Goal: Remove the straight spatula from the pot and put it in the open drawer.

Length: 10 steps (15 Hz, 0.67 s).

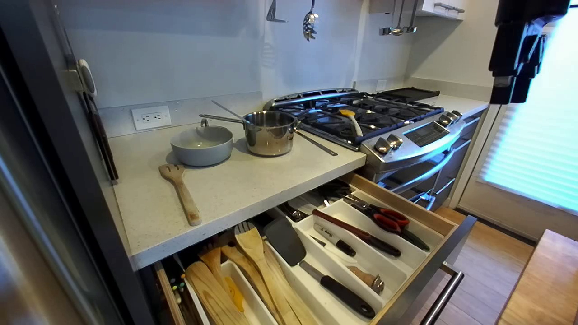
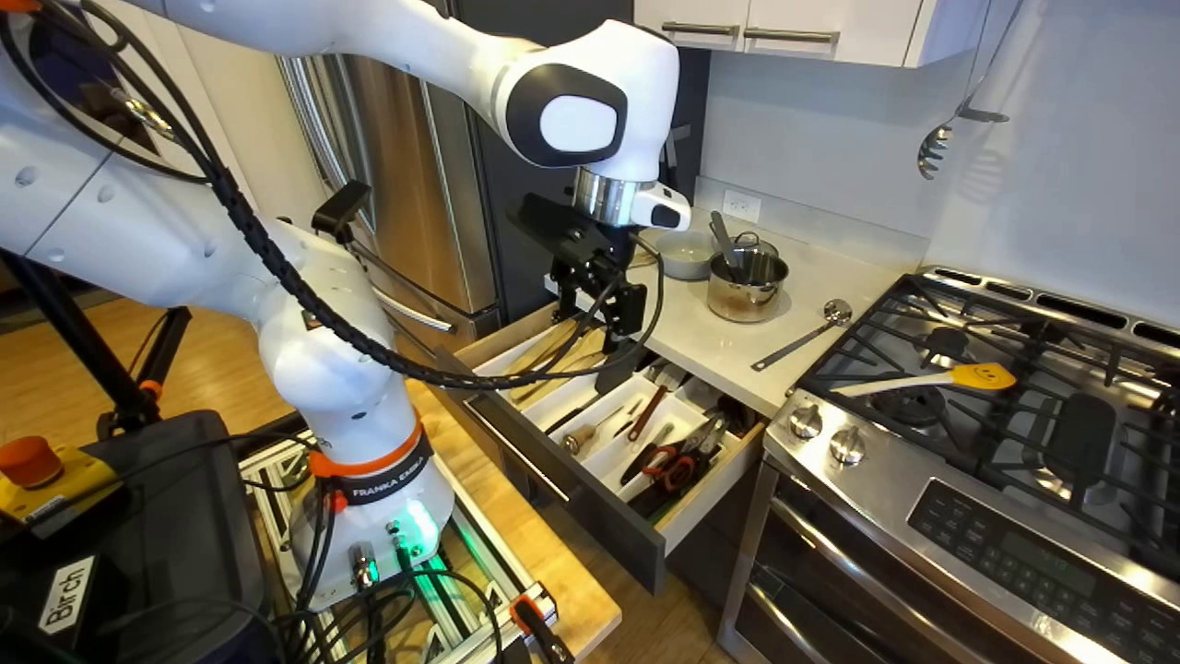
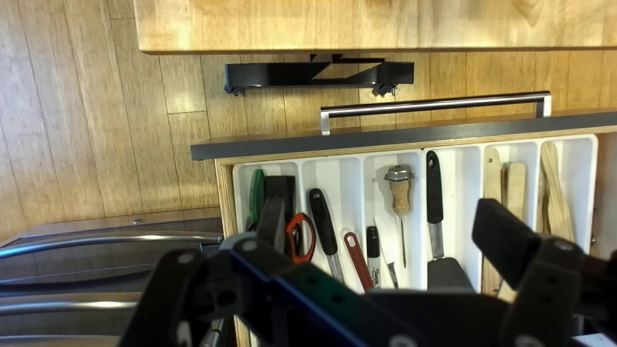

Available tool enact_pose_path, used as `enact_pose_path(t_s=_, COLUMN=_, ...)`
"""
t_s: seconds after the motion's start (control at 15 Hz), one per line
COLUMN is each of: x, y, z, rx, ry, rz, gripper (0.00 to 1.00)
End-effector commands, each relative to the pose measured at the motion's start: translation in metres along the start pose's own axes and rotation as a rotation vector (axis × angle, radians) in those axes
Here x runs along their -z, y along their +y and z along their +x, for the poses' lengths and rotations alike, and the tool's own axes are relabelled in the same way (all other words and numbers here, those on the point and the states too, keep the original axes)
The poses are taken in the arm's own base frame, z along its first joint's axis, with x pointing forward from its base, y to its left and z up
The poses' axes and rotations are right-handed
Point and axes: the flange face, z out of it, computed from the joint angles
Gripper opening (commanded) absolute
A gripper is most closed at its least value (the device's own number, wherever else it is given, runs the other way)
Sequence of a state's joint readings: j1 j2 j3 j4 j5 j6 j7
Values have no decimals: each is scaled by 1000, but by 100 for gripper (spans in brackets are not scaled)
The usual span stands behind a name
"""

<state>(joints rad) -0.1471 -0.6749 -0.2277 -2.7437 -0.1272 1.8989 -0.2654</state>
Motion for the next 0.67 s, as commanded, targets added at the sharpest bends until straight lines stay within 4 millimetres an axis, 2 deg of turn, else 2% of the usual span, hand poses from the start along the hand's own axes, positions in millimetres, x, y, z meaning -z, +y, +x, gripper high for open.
enact_pose_path(t_s=0.0, x=1, y=0, z=0, rx=0, ry=-1, rz=0, gripper=100)
enact_pose_path(t_s=0.33, x=-1, y=-2, z=3, rx=12, ry=0, rz=4, gripper=100)
enact_pose_path(t_s=0.6, x=-2, y=-7, z=36, rx=22, ry=88, rz=-47, gripper=100)
